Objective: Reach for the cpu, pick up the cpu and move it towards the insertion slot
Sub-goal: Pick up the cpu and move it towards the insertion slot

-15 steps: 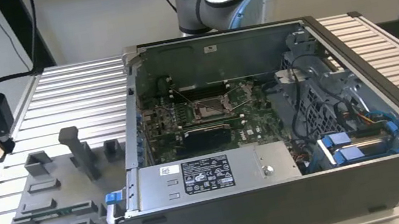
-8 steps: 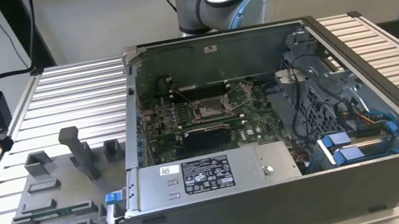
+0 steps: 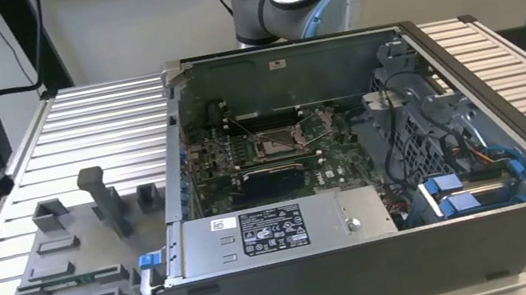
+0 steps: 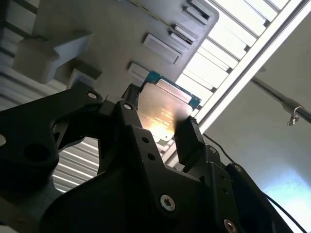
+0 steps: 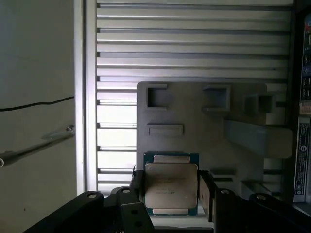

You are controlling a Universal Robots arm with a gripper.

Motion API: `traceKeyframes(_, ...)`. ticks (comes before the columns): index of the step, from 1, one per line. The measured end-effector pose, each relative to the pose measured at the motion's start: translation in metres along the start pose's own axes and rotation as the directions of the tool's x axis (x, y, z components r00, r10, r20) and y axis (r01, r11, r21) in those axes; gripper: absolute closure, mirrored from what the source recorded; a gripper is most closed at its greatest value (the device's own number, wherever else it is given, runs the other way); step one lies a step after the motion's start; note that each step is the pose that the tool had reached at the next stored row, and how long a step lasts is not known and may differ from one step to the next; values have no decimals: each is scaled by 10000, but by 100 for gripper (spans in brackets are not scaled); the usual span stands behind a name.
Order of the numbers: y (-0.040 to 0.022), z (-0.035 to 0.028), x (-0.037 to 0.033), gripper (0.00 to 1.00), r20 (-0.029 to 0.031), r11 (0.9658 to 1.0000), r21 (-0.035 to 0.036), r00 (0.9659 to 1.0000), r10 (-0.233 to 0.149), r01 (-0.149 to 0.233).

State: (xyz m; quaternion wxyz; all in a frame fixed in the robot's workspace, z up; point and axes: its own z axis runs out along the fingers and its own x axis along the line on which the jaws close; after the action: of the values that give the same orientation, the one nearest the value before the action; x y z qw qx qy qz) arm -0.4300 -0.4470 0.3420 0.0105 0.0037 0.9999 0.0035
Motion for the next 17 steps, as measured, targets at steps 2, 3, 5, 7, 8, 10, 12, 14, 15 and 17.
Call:
traceKeyframes(2, 0, -13, 0, 100, 1, 10000, -1, 10000, 2, -2)
traceKeyframes(3, 0, -20, 0, 100, 1, 10000, -1, 10000, 3, -3)
traceKeyframes(5, 0, -40, -1, 100, -1, 10000, 0, 10000, 6, -6)
traceKeyframes(7, 0, -65, -2, 100, 0, 10000, 0, 10000, 7, -7)
traceKeyframes(8, 1, -81, -2, 100, 0, 10000, 0, 10000, 8, -8)
traceKeyframes(10, 1, -113, -2, 100, 0, 10000, 0, 10000, 9, -9)
traceKeyframes(12, 1, -144, -3, 100, 0, 10000, 0, 10000, 10, -10)
traceKeyframes(14, 1, -172, -4, 100, 0, 10000, 0, 10000, 12, -12)
traceKeyframes(15, 1, -184, -4, 100, 1, 10000, 0, 10000, 12, -12)
traceKeyframes(17, 1, -210, -4, 100, 0, 10000, 0, 10000, 13, -13)
